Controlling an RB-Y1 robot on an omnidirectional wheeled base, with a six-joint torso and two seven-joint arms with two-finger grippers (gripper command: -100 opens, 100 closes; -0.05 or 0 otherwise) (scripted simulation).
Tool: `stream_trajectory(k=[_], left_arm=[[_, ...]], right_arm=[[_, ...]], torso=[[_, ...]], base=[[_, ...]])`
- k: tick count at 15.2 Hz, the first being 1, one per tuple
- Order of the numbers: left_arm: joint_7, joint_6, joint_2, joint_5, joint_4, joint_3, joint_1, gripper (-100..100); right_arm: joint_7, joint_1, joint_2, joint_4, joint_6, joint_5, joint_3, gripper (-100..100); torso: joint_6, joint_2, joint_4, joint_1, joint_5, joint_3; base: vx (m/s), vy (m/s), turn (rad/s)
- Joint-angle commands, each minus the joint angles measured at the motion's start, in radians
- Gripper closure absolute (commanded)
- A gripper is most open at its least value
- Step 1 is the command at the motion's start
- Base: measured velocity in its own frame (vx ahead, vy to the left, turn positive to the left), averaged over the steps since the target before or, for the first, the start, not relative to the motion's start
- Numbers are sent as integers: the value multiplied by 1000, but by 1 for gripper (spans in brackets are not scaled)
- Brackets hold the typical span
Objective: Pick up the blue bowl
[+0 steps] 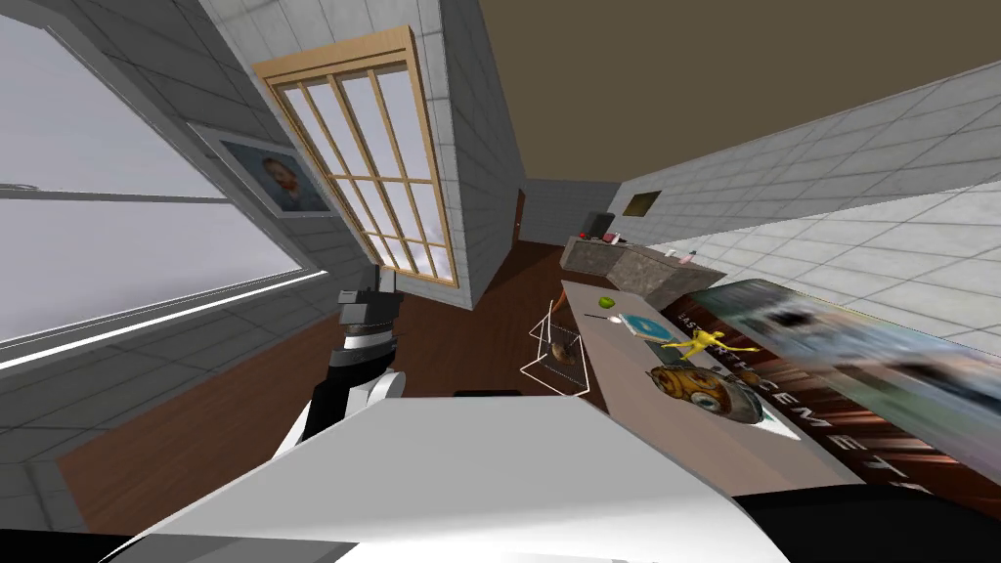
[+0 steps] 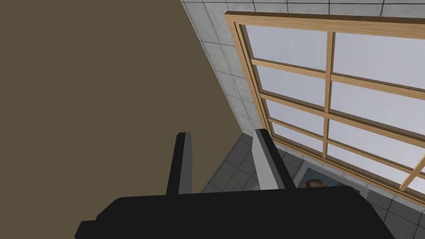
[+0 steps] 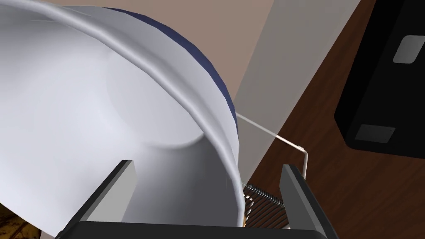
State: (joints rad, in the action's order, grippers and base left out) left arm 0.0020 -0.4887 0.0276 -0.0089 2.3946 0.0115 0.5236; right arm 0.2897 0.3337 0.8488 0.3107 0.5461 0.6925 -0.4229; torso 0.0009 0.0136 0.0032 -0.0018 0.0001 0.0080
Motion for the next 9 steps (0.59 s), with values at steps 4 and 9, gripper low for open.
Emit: stream_trajectory(k=[4, 9], left_arm=[[0, 0, 0, 0, 0, 0, 0, 0], [0, 0, 0, 0, 0, 0, 0, 0]], right_arm=[[-97, 36, -35, -5, -35, -5, 47, -100], [114, -140, -46, -262, 94, -5, 47, -100]], torso=[[0, -2, 0, -1, -1, -1], [-10, -6, 6, -4, -6, 0]], base=[[-139, 17, 340], [-77, 13, 107]])
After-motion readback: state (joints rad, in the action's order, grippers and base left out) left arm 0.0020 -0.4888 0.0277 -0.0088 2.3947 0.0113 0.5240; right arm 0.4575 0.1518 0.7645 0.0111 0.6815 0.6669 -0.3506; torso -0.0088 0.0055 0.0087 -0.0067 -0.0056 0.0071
